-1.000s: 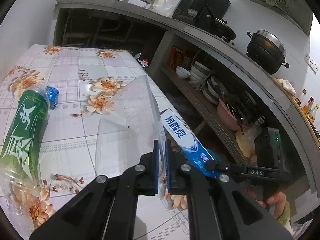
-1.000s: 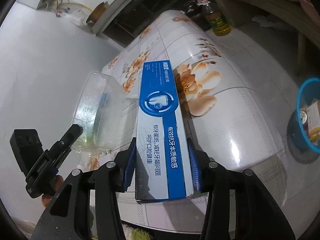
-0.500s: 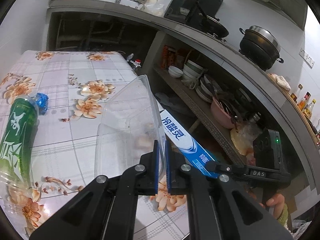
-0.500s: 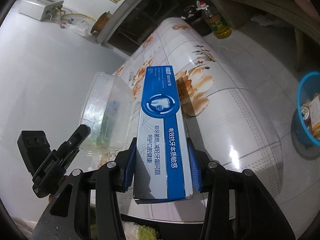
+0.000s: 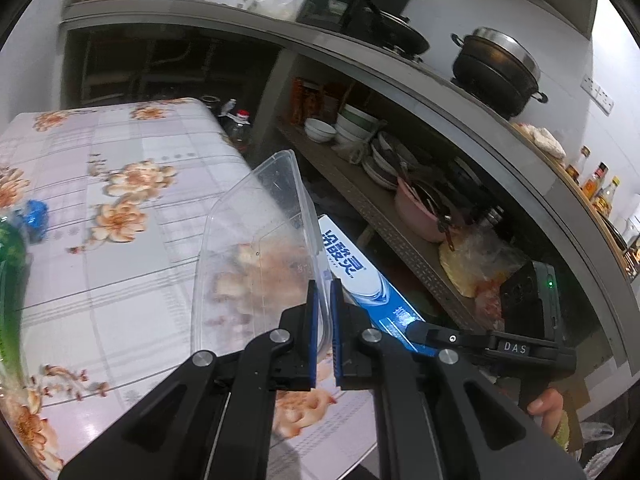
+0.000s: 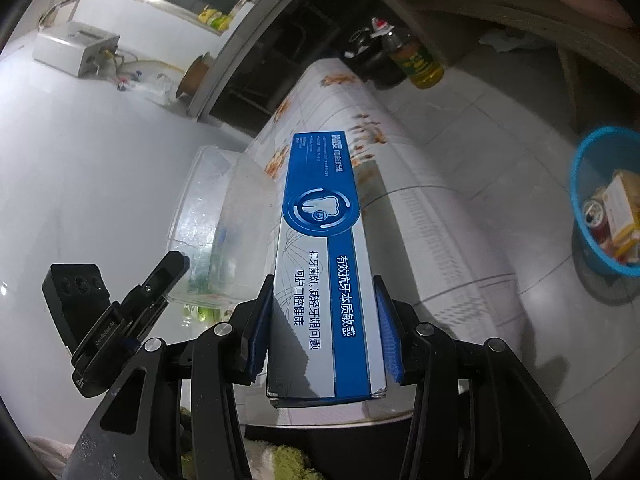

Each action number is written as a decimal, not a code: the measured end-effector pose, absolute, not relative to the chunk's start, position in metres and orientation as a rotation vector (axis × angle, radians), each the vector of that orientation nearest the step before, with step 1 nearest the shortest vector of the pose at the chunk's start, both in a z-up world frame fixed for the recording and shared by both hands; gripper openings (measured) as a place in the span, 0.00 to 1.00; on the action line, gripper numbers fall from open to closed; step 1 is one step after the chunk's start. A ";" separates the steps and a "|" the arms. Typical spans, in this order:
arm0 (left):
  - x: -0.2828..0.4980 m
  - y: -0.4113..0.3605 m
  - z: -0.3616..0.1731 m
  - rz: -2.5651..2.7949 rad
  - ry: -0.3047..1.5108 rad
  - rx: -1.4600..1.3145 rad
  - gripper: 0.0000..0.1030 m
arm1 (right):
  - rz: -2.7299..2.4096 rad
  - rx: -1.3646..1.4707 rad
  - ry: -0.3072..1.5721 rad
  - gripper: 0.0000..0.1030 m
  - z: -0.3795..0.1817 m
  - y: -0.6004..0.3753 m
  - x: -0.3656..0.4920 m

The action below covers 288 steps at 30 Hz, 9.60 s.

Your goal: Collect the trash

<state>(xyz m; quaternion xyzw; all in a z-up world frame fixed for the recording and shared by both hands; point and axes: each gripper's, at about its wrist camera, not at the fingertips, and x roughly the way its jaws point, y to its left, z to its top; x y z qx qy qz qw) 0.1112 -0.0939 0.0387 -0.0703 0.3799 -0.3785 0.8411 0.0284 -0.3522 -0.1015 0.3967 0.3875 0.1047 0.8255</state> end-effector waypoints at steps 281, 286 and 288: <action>0.133 -0.037 -0.045 -0.385 0.894 0.259 0.36 | 0.187 0.469 1.010 0.61 -0.090 -0.232 0.068; 0.130 -0.041 -0.036 -0.409 0.872 0.246 0.36 | 0.173 0.494 0.994 0.61 -0.086 -0.239 0.063; 0.129 -0.044 -0.031 -0.424 0.861 0.240 0.36 | 0.168 0.499 0.986 0.61 -0.084 -0.242 0.060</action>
